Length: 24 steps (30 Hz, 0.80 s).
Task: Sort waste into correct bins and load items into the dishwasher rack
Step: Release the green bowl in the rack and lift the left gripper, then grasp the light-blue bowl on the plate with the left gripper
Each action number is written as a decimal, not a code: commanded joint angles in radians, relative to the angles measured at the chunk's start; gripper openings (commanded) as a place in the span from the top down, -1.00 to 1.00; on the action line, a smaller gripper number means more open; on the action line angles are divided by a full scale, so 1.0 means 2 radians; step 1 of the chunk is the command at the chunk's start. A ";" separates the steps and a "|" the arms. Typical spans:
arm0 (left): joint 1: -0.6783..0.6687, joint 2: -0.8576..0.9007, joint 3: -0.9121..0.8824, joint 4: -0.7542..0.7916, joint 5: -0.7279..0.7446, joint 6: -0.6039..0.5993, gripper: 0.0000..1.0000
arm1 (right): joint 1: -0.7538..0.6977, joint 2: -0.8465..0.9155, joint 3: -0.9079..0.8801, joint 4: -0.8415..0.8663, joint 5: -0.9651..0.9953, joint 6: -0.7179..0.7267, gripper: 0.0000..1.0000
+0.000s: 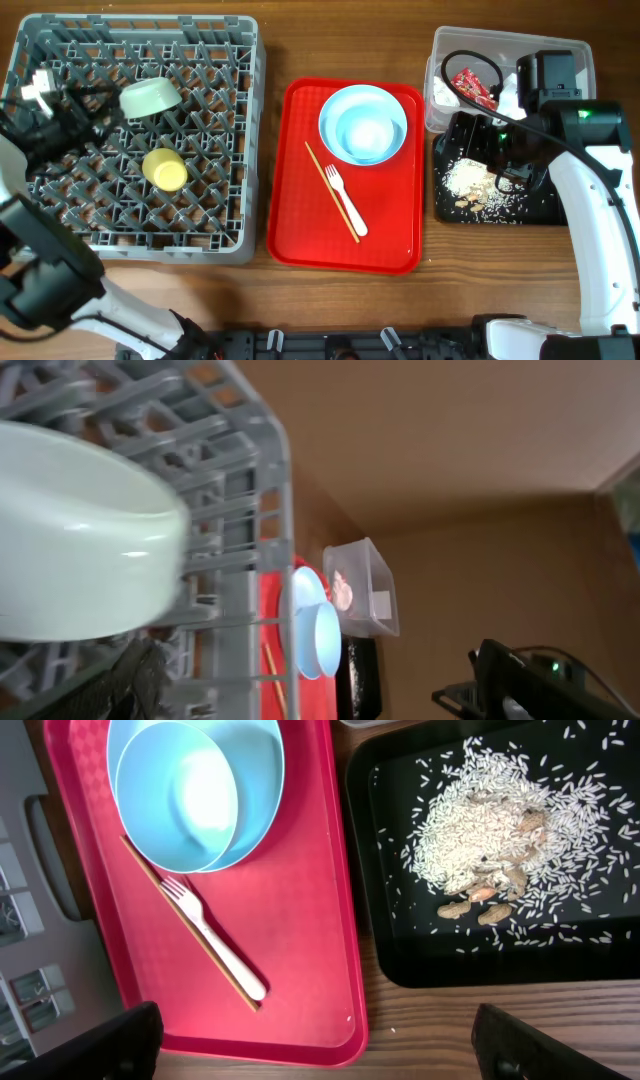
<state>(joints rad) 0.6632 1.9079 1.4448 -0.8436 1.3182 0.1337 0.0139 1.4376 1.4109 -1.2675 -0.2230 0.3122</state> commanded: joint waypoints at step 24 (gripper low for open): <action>-0.563 -0.084 0.002 0.147 -0.497 -0.058 -1.00 | -0.058 -0.003 0.008 -0.044 0.126 0.145 -0.99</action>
<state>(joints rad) -0.3698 1.6913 1.4448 -0.6041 0.4358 0.0235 -0.0746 1.4376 1.4109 -1.3464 0.0029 0.5694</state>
